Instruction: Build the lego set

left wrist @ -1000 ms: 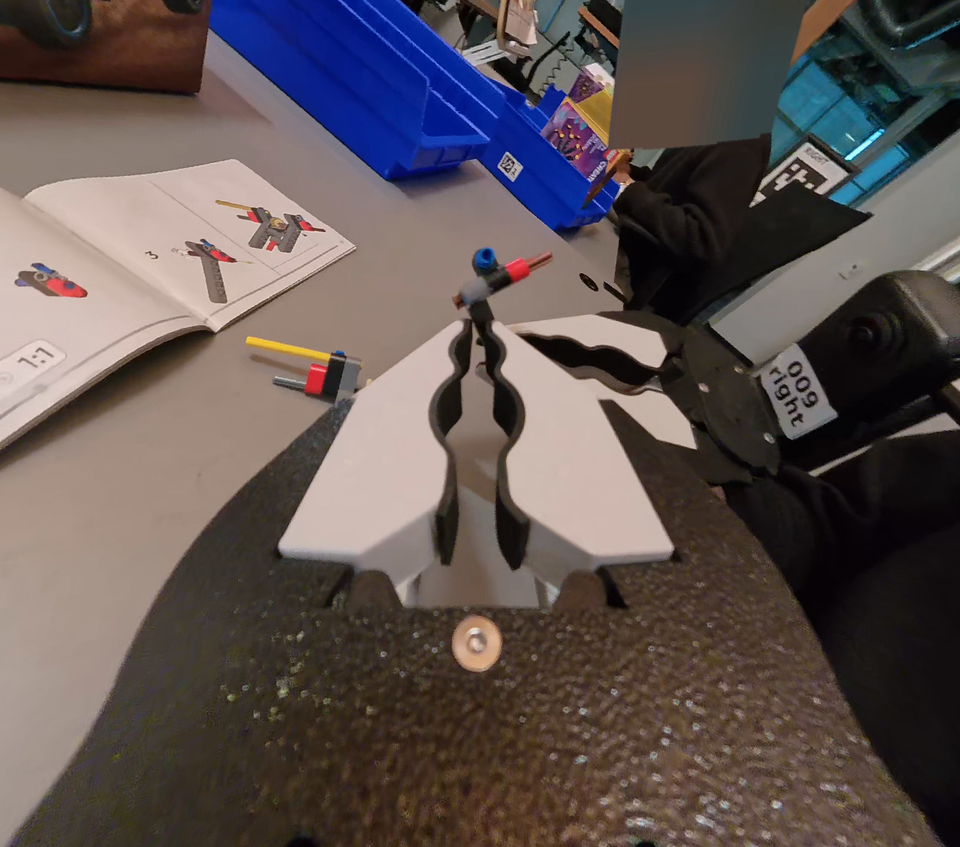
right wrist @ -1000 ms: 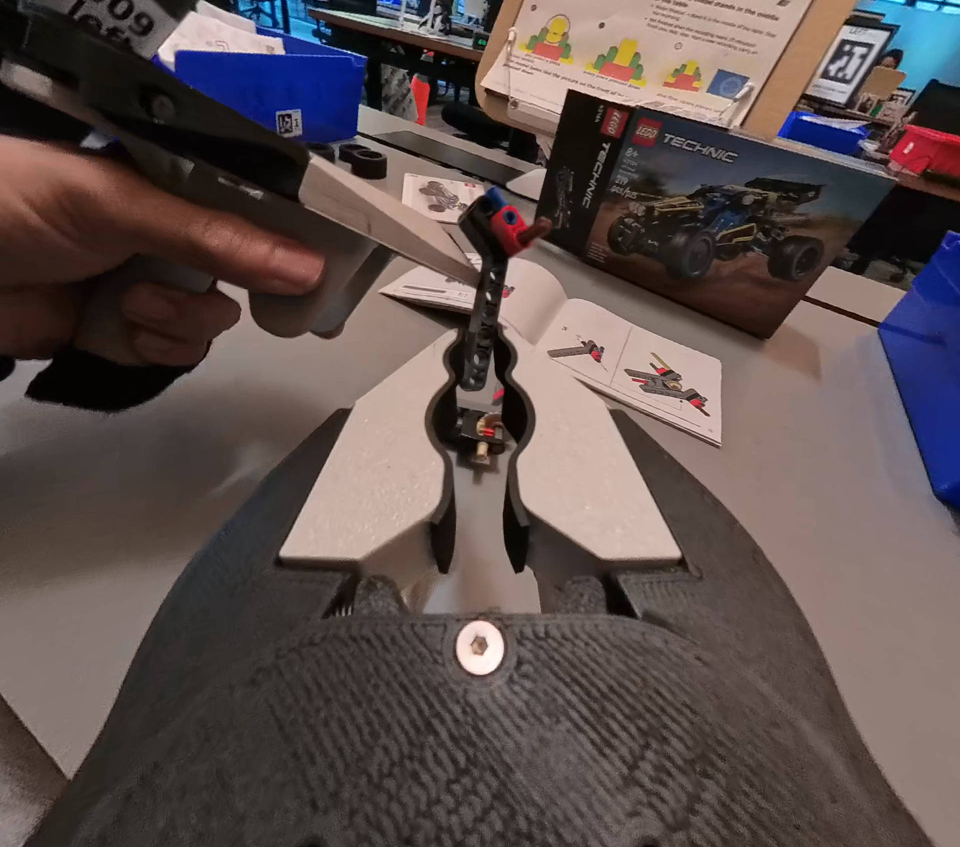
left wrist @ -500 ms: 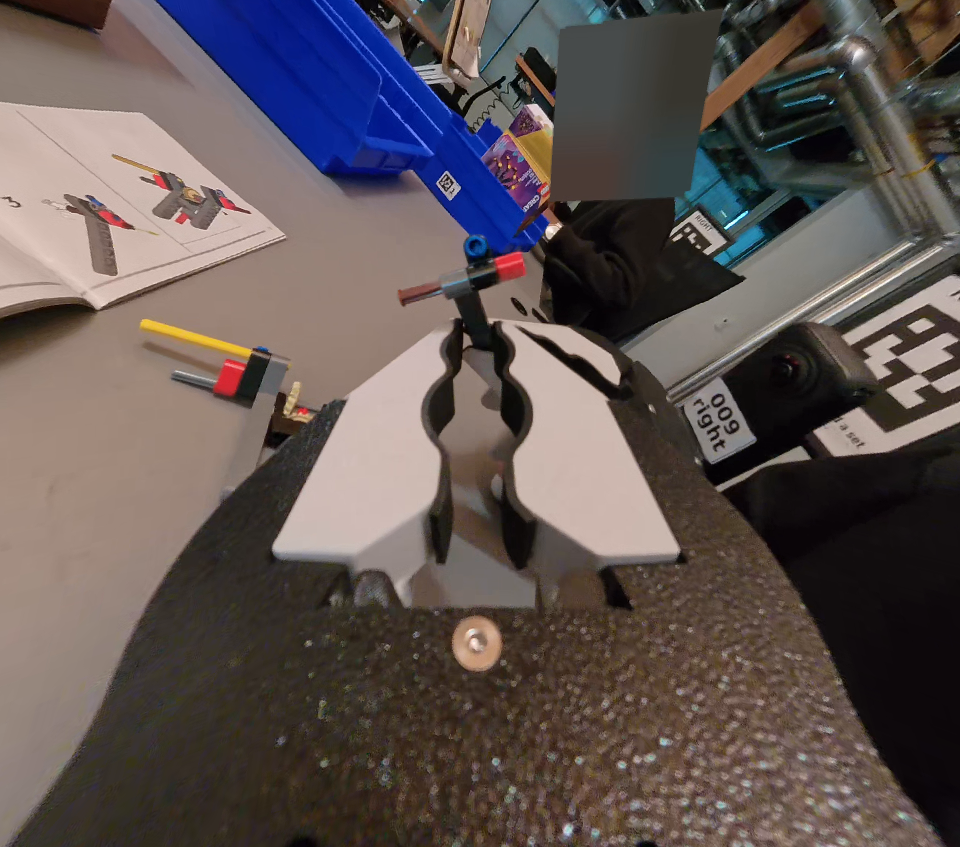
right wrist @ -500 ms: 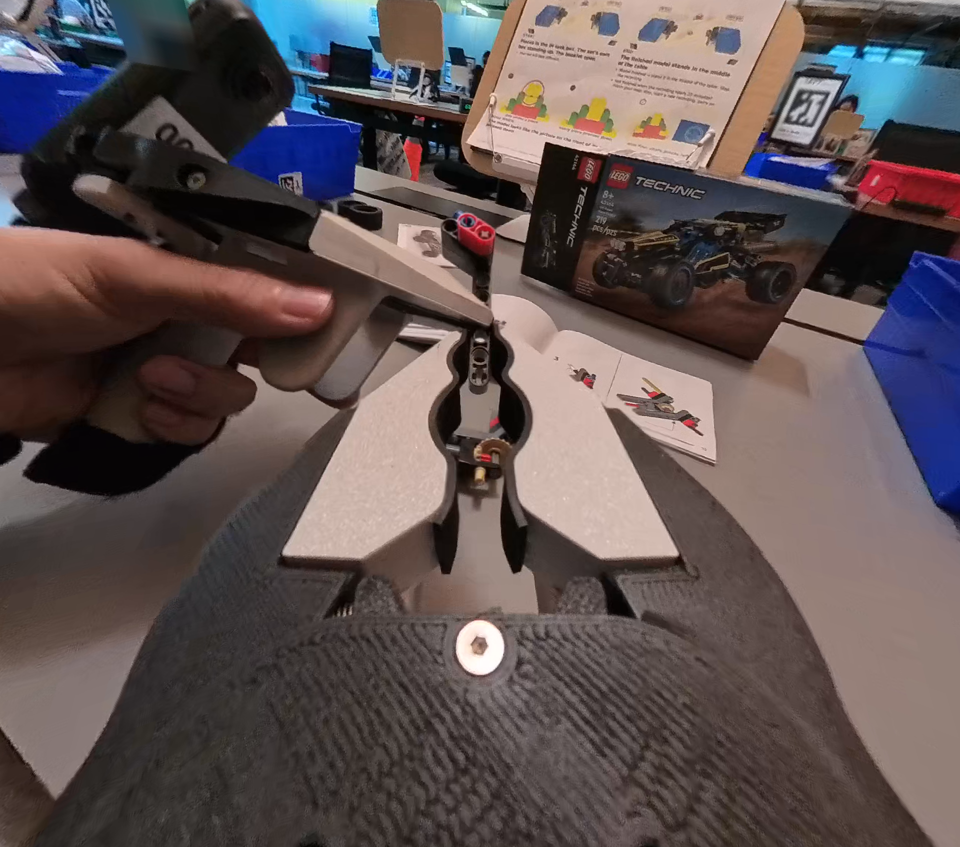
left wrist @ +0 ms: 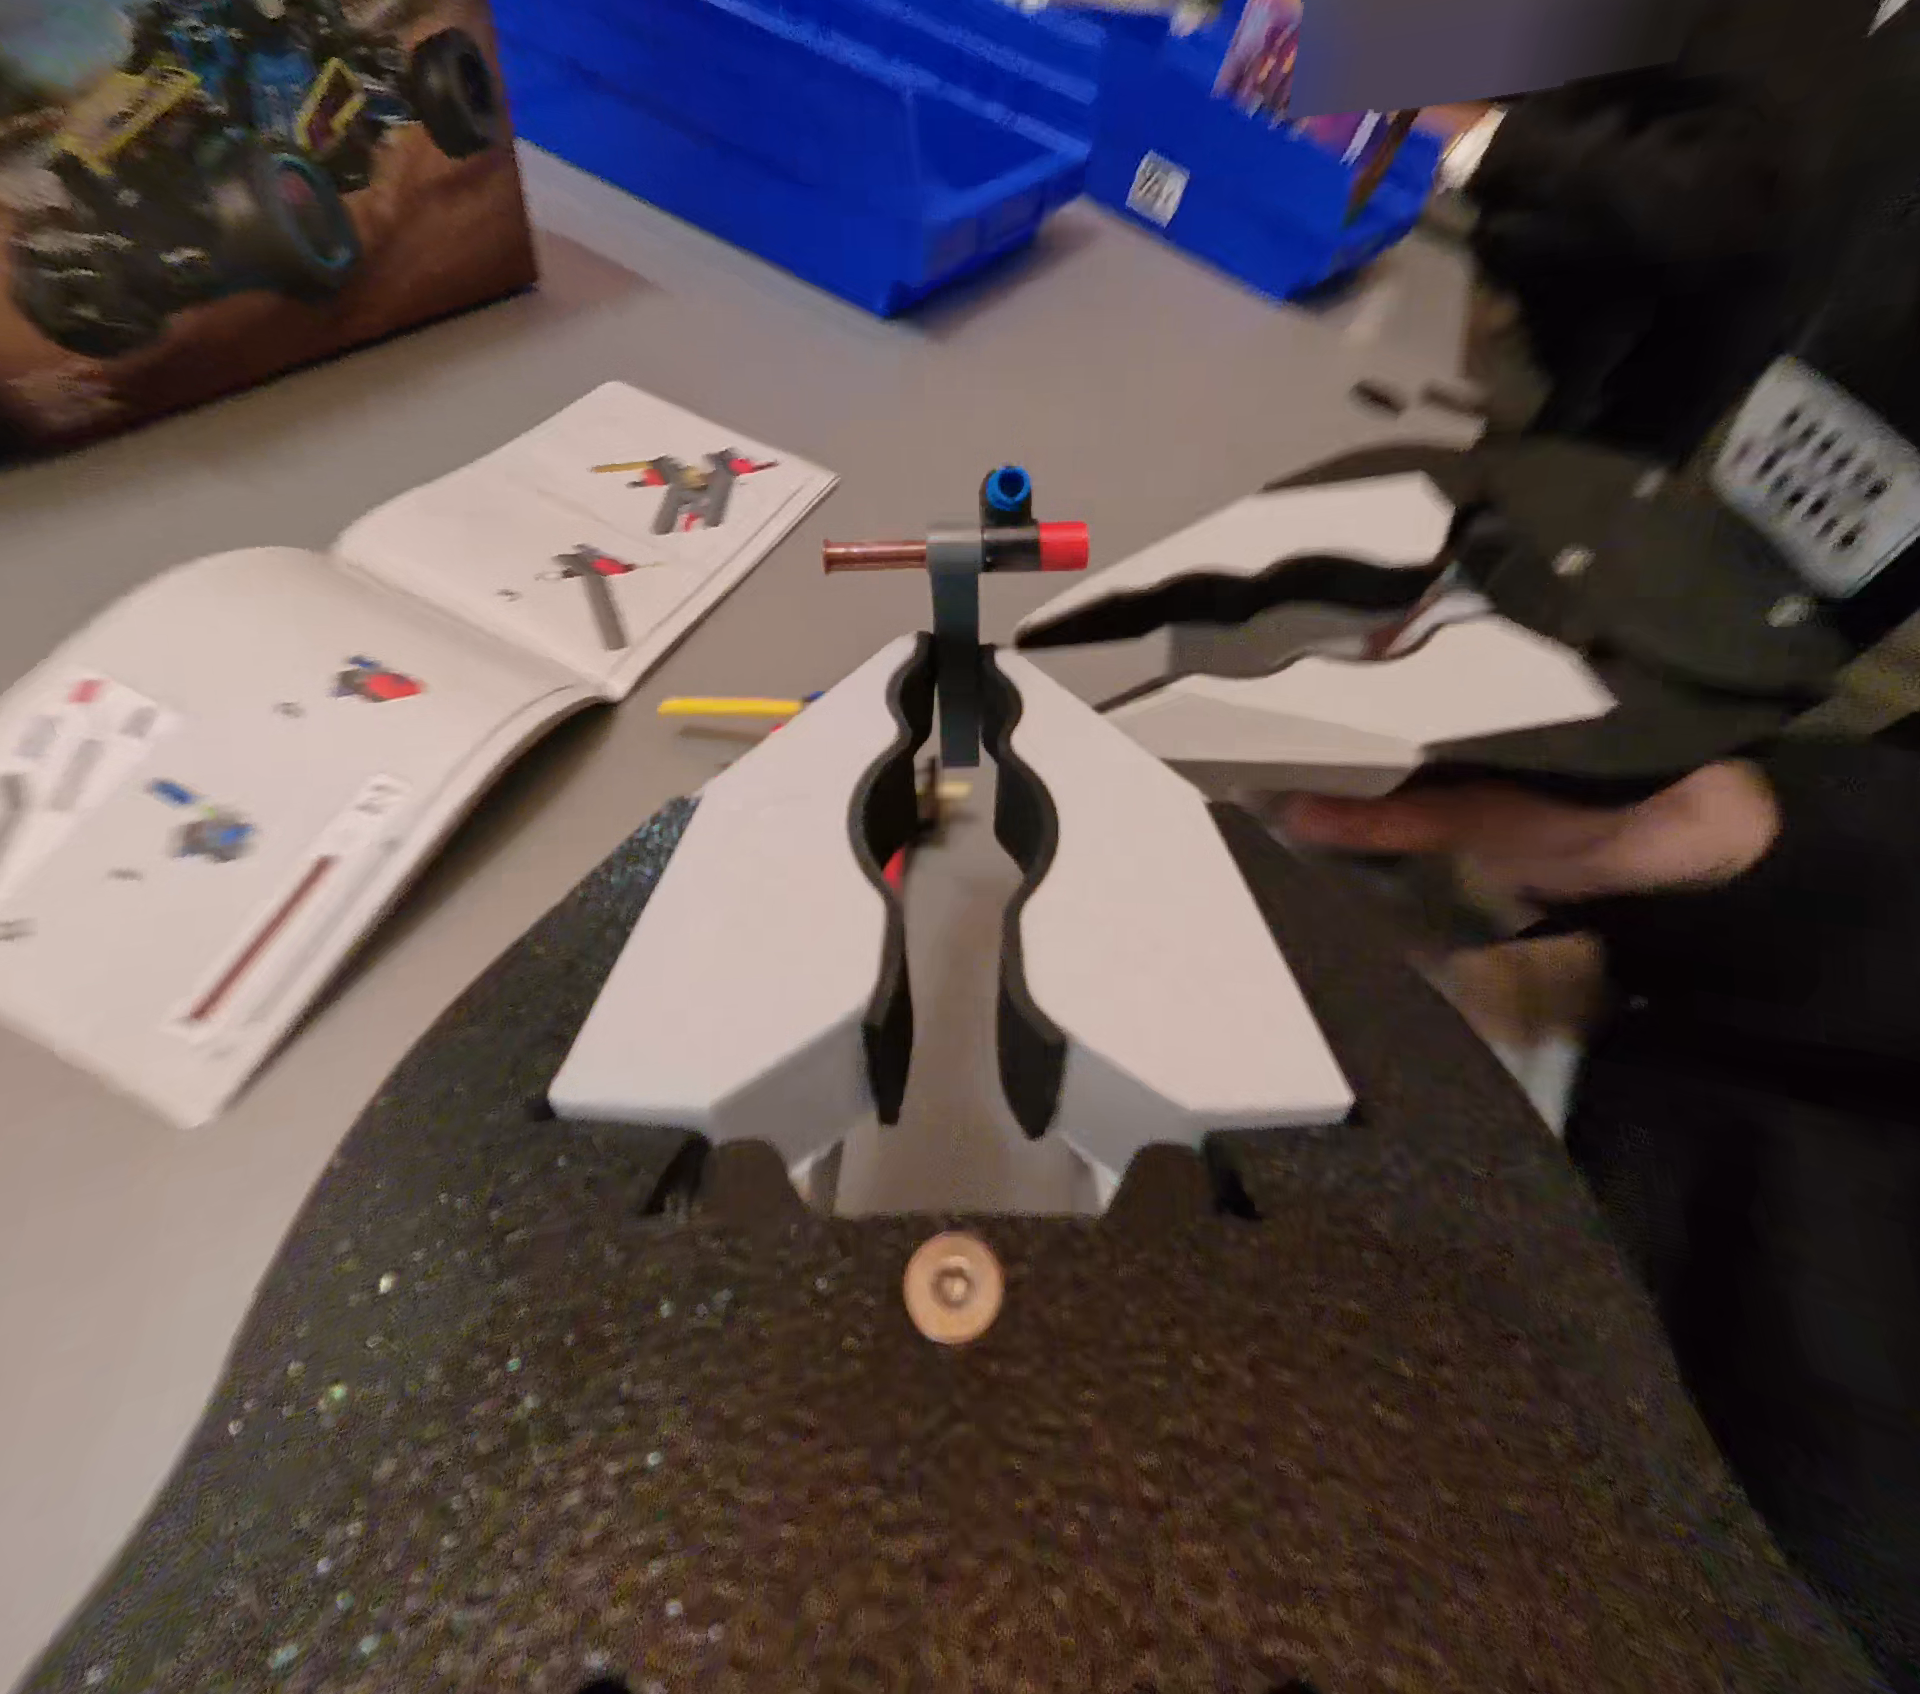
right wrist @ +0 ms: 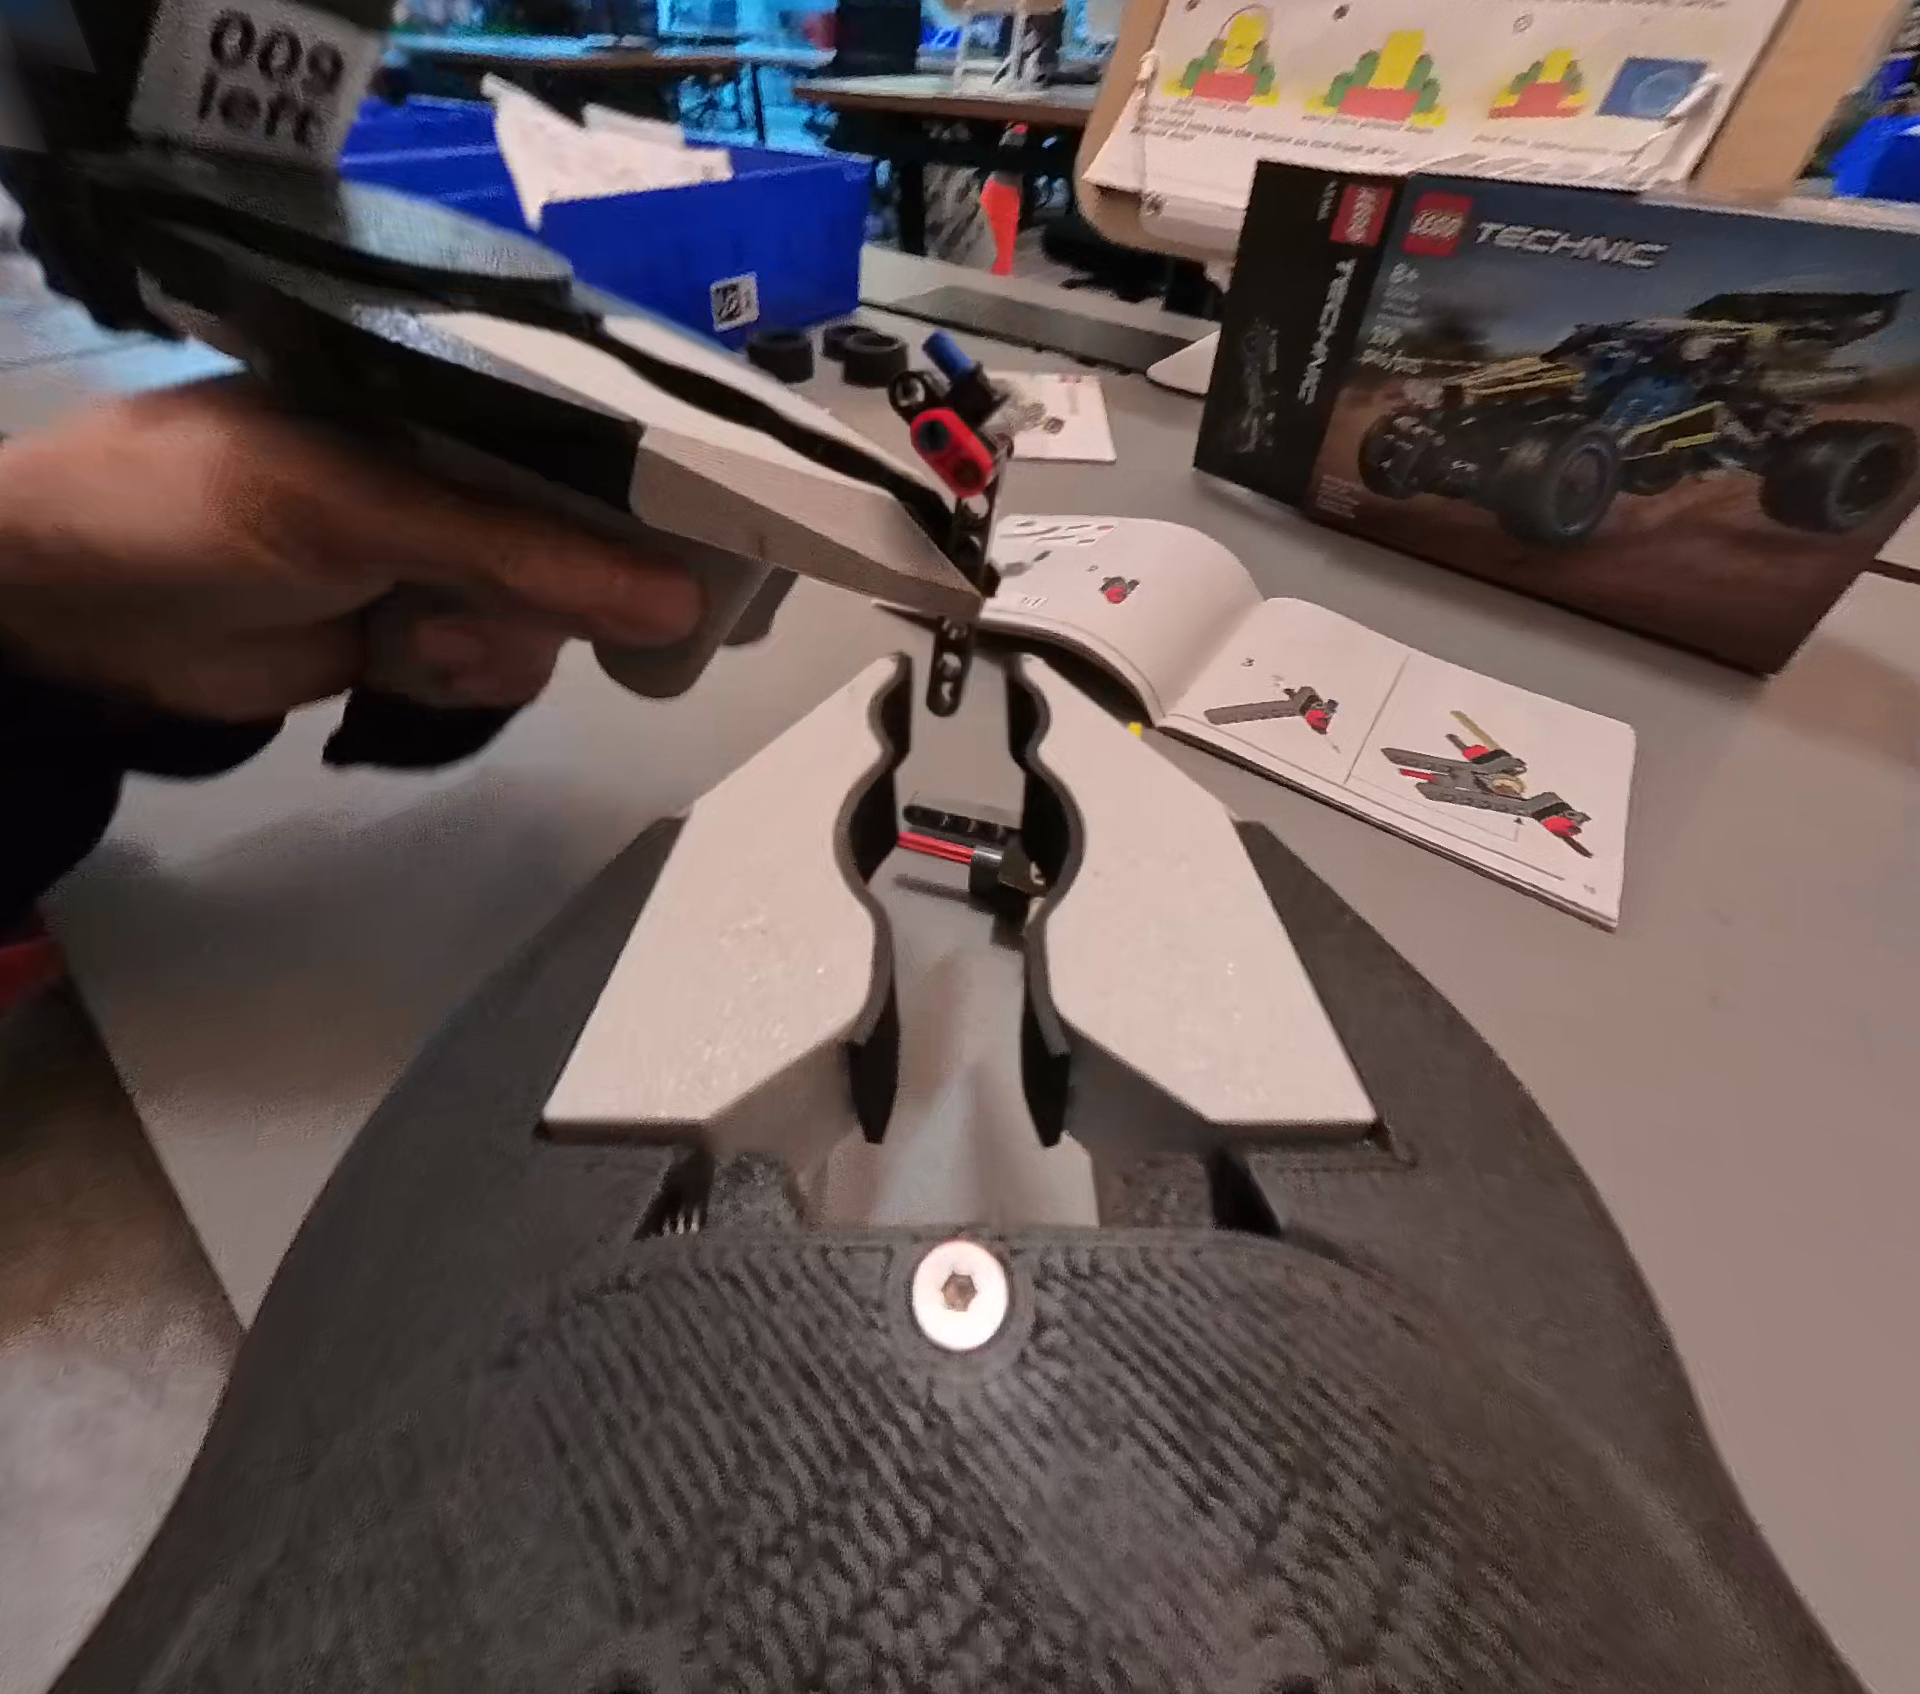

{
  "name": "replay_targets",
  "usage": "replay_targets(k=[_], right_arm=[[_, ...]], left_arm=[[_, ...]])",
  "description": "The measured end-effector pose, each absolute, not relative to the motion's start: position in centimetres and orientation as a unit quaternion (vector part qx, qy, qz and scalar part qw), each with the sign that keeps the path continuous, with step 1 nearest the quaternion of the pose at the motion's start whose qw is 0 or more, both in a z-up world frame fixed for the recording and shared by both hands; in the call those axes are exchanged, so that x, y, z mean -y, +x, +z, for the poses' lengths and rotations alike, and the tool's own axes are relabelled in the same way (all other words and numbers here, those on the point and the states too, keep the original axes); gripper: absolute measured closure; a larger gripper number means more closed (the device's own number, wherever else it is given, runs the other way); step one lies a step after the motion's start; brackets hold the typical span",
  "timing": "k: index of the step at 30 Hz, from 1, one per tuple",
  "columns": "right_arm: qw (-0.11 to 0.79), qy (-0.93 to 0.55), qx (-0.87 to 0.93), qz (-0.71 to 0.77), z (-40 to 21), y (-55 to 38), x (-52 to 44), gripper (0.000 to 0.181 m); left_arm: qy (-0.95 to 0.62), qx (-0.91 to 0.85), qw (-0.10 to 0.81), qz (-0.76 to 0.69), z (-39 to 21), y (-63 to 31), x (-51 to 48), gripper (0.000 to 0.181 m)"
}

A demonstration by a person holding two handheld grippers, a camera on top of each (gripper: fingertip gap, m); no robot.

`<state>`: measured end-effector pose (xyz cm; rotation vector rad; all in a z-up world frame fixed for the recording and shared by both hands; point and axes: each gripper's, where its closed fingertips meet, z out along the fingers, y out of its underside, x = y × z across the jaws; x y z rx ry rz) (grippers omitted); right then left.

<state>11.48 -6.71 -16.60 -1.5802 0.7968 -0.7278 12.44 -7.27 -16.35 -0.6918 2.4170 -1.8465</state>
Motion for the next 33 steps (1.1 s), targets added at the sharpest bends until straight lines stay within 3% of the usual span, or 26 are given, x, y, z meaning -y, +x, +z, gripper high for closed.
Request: replay_targets(k=[5, 10, 14, 17, 21, 33], right_arm=[[0.566, -0.726, -0.306, -0.243, -16.2, 10.5, 6.9, 0.150], [0.534, -0.761, -0.289, -0.228, -17.3, 9.7, 6.1, 0.147], [0.526, -0.772, -0.289, -0.209, -18.2, 9.4, 5.9, 0.163], [0.495, -0.800, -0.291, -0.178, -20.0, 9.1, 6.3, 0.162], [0.487, -0.809, -0.281, -0.170, -20.6, 8.9, 6.8, 0.176], [0.431, -0.839, -0.304, -0.138, -23.5, 9.3, 9.3, 0.176]], left_arm=[[-0.176, -0.867, 0.108, -0.454, -19.3, 13.3, 4.8, 0.176], [-0.130, -0.919, 0.070, -0.365, -22.3, 10.8, 5.0, 0.176], [-0.099, -0.945, 0.042, -0.310, -24.1, 9.1, 5.0, 0.176], [-0.089, -0.946, 0.020, -0.312, -24.5, 8.4, 5.5, 0.176], [-0.079, -0.945, 0.021, -0.316, -24.8, 8.2, 5.9, 0.176], [-0.055, -0.939, 0.029, -0.339, -25.8, 8.3, 7.3, 0.176]])
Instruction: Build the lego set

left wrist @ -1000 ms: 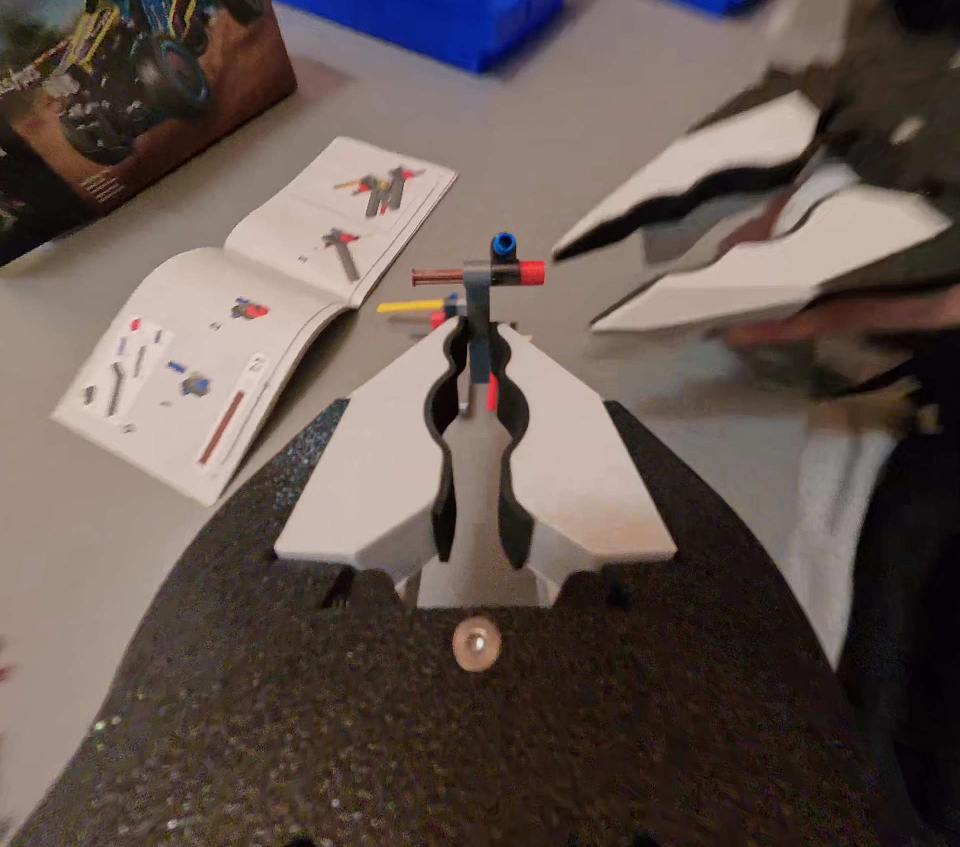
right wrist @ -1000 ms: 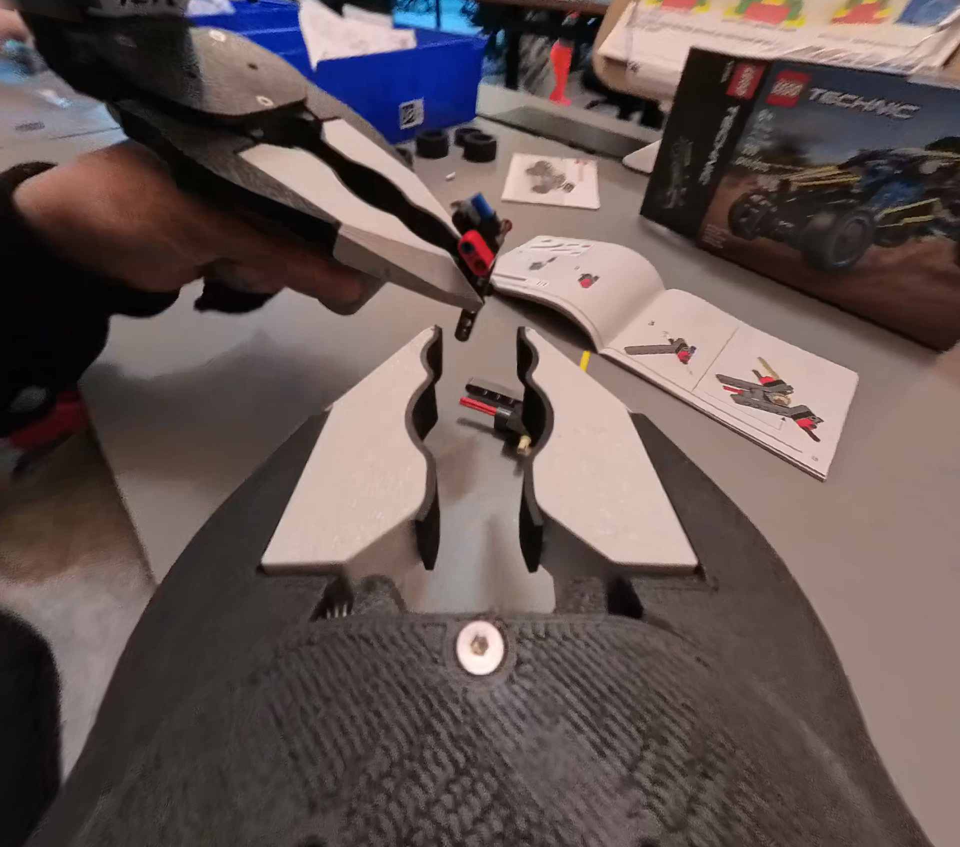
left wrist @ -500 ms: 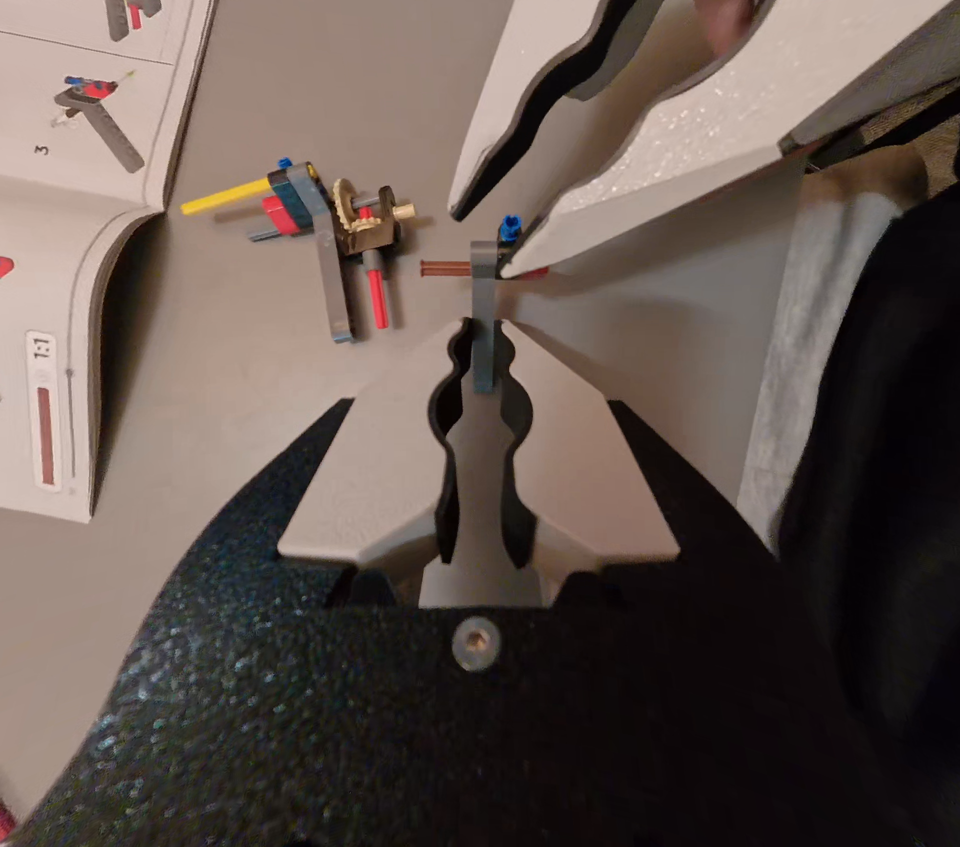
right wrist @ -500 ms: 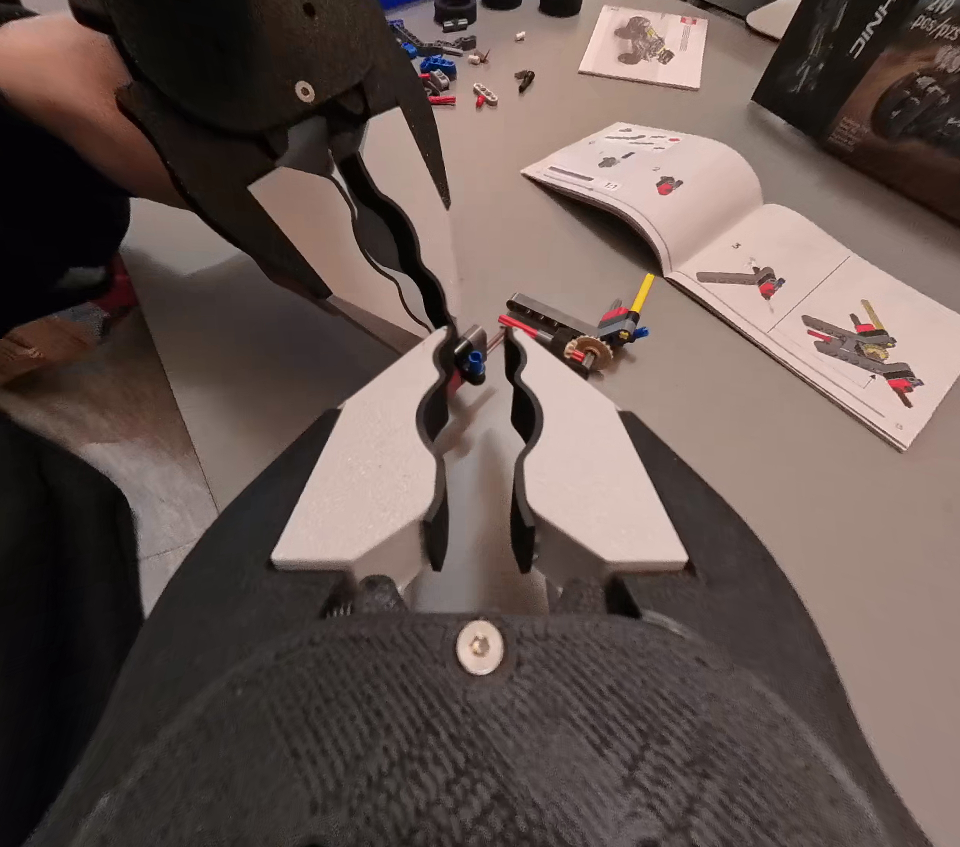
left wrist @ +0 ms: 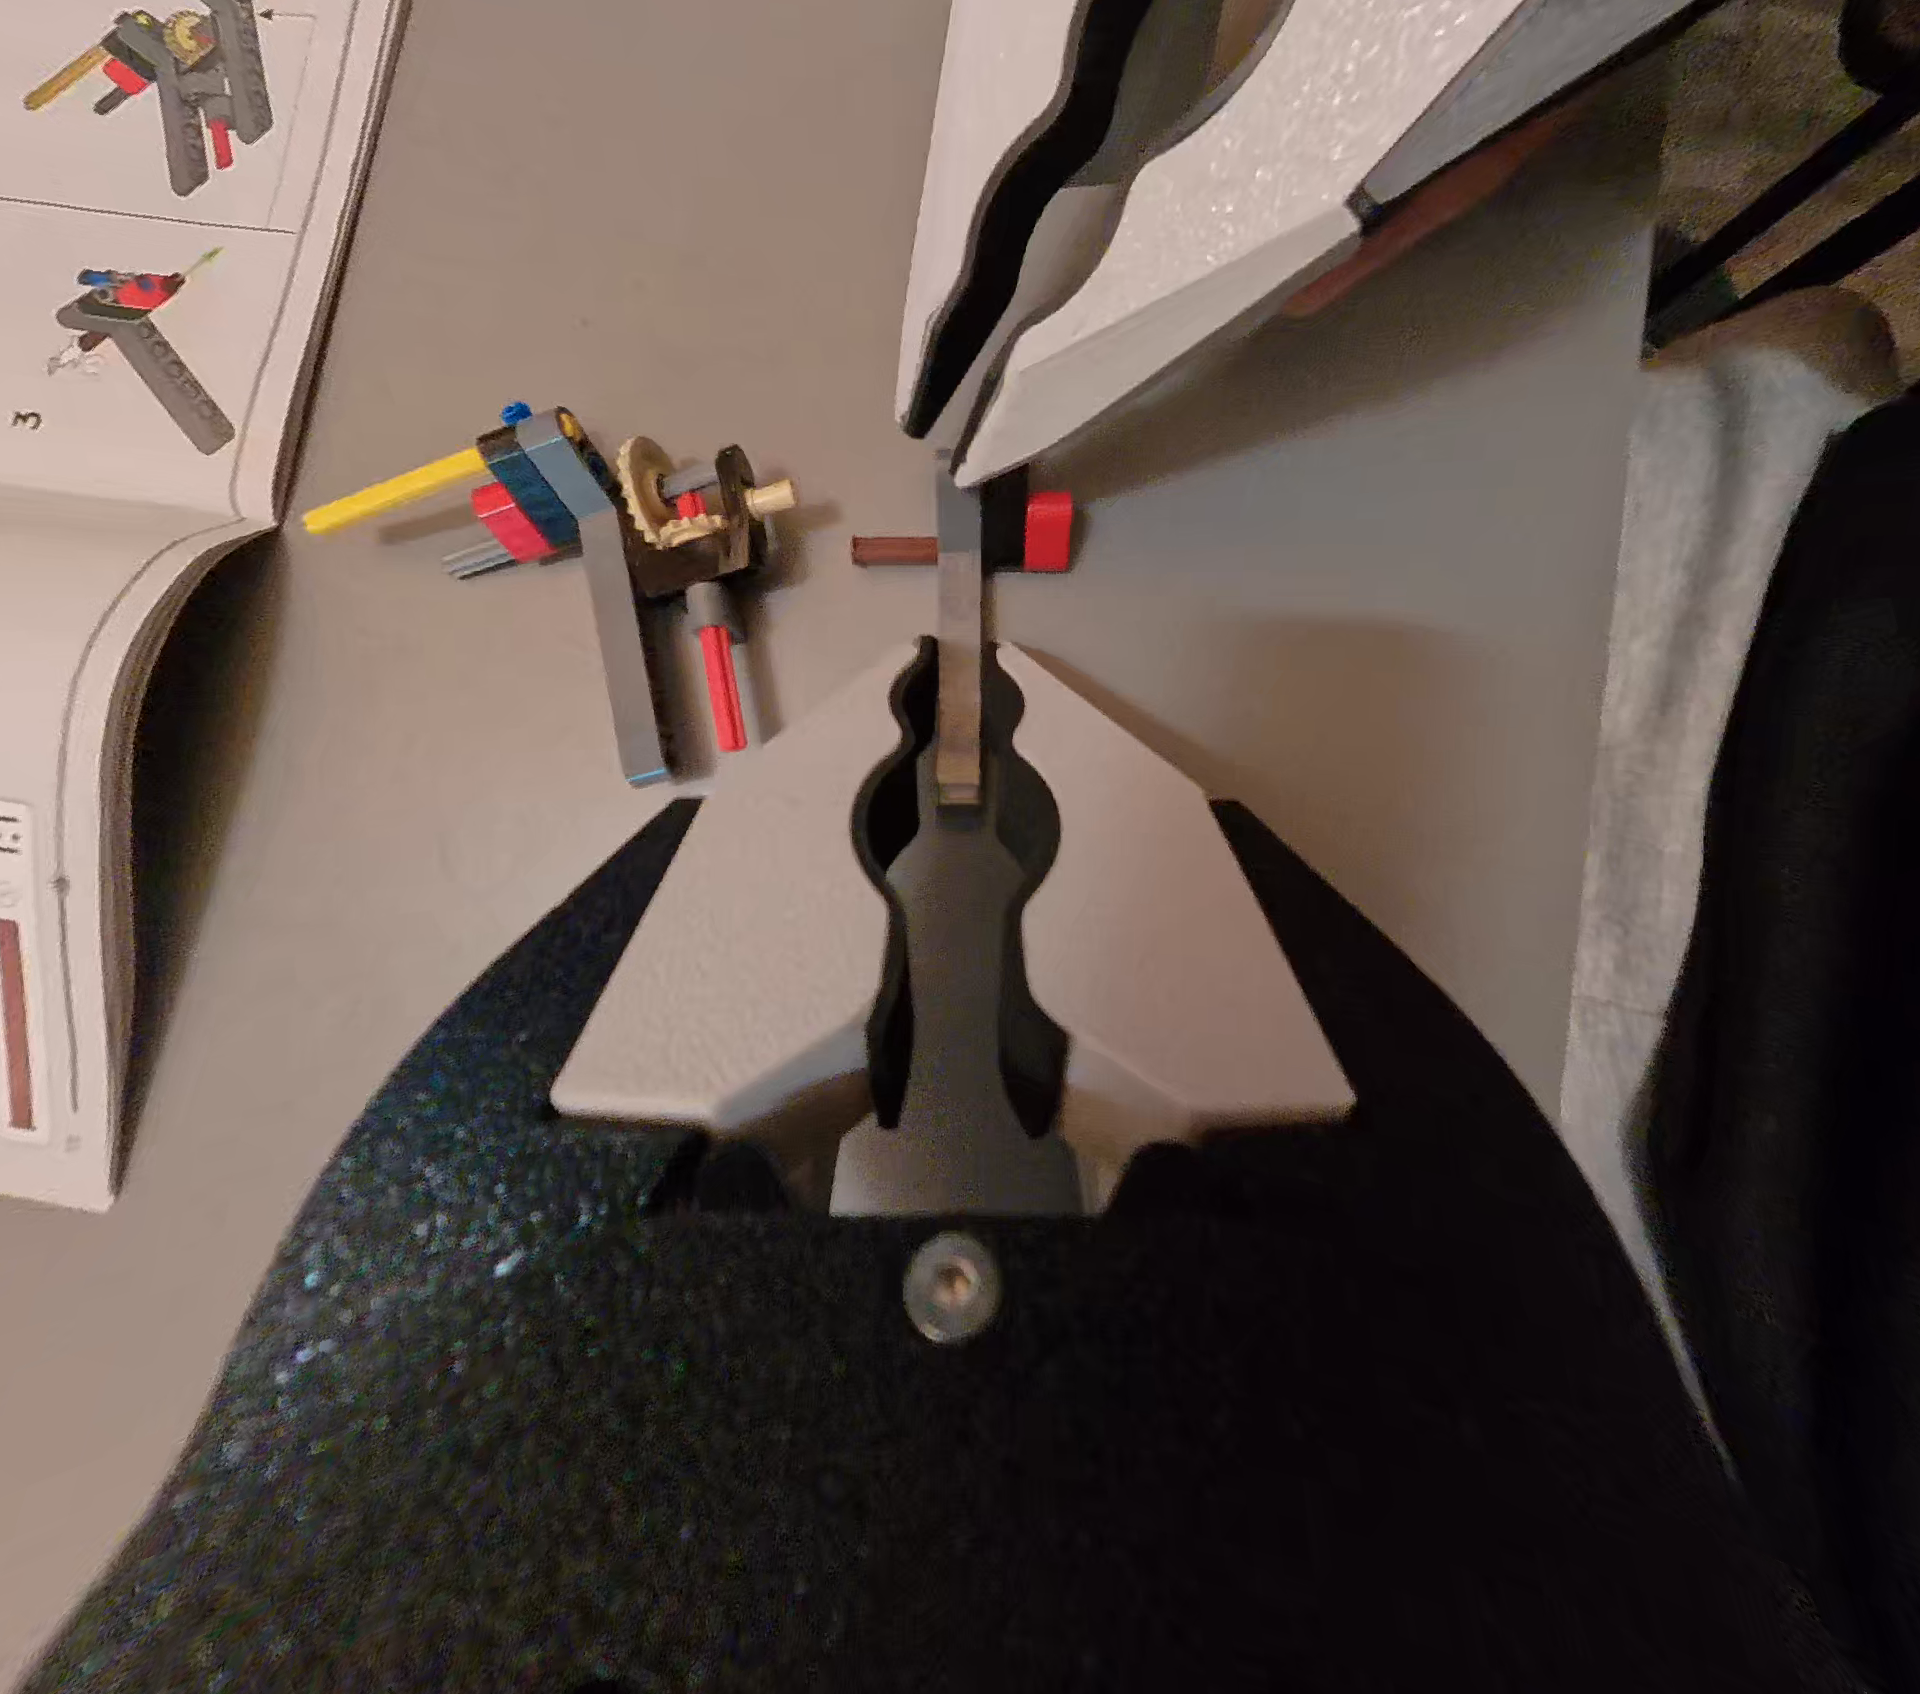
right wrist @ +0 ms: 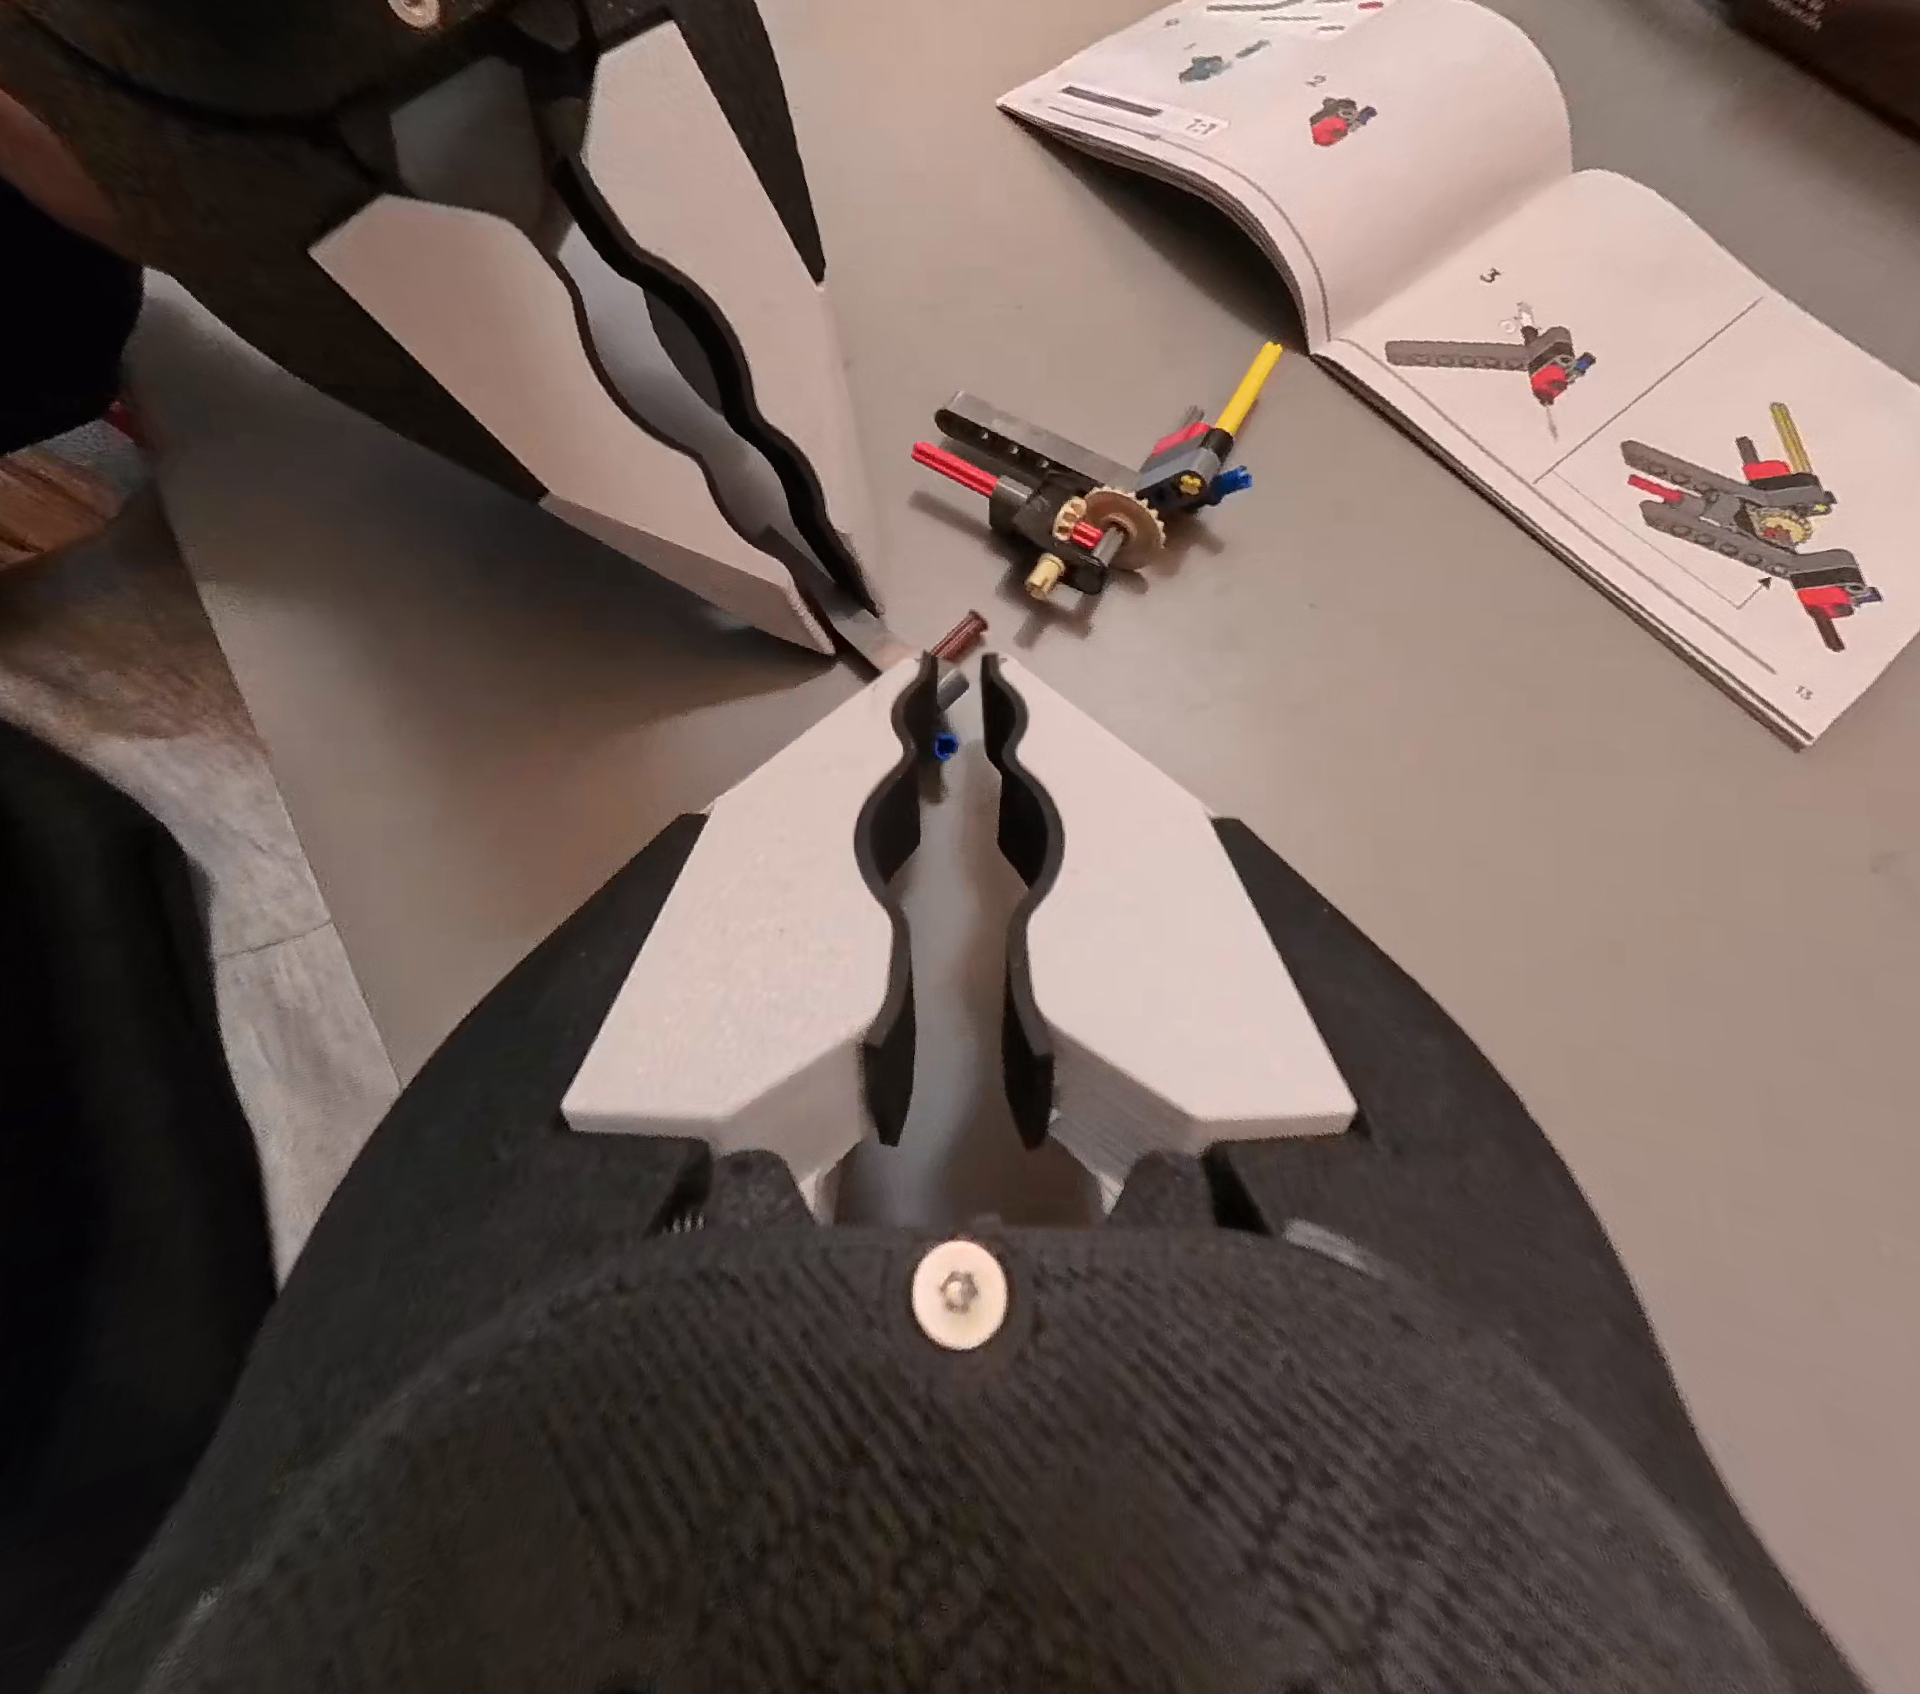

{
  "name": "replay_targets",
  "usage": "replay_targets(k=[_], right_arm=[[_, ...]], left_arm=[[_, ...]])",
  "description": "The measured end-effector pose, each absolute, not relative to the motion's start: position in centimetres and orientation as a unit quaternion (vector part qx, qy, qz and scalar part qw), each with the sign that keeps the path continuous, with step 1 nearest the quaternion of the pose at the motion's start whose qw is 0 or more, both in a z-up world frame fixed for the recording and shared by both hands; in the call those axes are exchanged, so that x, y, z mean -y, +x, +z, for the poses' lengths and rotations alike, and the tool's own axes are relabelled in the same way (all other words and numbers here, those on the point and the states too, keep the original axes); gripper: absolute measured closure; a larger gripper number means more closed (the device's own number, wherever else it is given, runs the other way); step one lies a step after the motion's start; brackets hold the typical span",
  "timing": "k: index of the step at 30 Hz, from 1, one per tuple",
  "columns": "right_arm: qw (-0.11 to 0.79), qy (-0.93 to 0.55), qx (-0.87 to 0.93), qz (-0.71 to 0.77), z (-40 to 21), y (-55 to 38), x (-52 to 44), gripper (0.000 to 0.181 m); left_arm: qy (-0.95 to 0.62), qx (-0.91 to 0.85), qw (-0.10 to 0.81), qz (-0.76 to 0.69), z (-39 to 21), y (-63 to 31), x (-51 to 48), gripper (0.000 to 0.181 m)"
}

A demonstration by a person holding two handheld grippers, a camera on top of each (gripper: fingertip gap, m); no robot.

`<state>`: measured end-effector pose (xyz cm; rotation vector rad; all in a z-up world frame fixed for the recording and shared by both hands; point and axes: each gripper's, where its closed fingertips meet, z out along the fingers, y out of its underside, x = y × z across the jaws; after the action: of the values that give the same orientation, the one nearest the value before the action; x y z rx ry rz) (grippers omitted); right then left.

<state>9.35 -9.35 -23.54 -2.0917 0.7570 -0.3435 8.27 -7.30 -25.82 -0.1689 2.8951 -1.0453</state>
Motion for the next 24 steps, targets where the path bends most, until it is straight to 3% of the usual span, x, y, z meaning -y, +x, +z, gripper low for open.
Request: replay_targets(k=[13, 24], right_arm=[[0.506, -0.830, -0.229, -0.059, -22.2, 13.4, 11.5, 0.143], [0.466, -0.882, -0.054, -0.044, -23.7, 15.3, 9.4, 0.112]], left_arm=[[-0.064, -0.920, 0.032, -0.385, -24.5, 8.1, 7.0, 0.164], [-0.082, -0.907, -0.015, -0.414, -24.5, 7.4, 4.9, 0.157]])
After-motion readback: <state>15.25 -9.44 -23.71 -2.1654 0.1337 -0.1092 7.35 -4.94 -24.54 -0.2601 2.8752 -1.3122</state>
